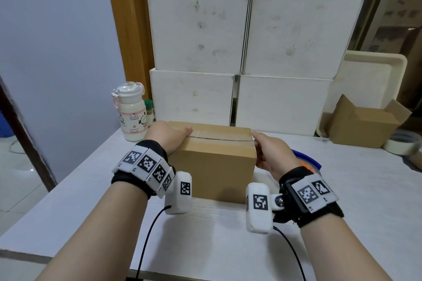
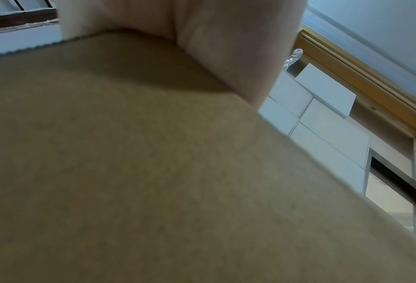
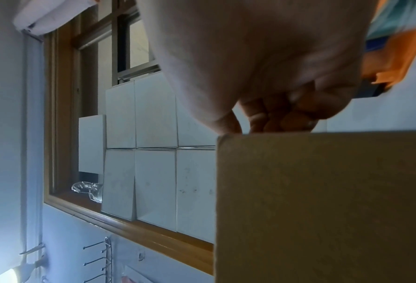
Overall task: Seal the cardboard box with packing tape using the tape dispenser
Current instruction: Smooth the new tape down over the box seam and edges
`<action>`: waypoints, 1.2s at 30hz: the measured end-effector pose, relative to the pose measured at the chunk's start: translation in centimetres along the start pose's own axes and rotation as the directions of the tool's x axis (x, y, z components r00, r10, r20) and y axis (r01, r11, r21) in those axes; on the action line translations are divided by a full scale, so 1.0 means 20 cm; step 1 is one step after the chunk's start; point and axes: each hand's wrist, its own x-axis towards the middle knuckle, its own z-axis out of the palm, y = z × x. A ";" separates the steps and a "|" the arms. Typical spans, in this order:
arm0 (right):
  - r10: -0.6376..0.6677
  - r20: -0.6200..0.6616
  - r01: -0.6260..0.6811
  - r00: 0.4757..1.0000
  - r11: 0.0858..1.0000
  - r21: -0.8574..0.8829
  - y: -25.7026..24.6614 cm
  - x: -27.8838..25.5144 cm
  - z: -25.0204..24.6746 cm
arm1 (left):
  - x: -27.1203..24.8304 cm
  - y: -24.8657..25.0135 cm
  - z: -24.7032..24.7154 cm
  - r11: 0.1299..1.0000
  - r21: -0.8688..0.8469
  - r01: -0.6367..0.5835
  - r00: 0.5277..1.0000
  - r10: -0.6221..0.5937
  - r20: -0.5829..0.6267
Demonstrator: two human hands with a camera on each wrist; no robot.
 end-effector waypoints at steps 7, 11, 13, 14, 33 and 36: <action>0.010 -0.058 -0.009 0.998 1.000 0.029 -0.01 0.00 0.00 | 0.00 0.00 0.00 1.000 -0.027 0.011 1.000 -0.011 0.004; -0.031 -0.034 0.027 0.999 0.995 -0.101 -0.03 0.00 0.01 | 0.00 0.00 0.00 0.999 -0.039 0.019 1.000 -0.019 0.003; -0.065 -0.029 0.060 0.998 0.988 -0.145 -0.01 0.01 0.01 | 0.00 0.00 0.00 0.999 -0.039 0.019 1.000 -0.019 0.003; -0.072 -0.019 0.069 0.997 0.988 -0.141 0.01 0.01 0.01 | 0.00 0.00 0.00 0.999 -0.041 0.020 1.000 -0.019 0.003; 0.123 0.056 -0.135 0.991 0.879 0.458 0.16 0.07 0.11 | 0.00 0.01 0.00 1.000 -0.027 0.011 1.000 -0.010 0.027; 0.064 0.097 -0.101 0.993 0.884 0.456 0.16 0.07 0.11 | 0.00 0.02 0.00 1.000 -0.015 0.010 0.999 -0.010 0.034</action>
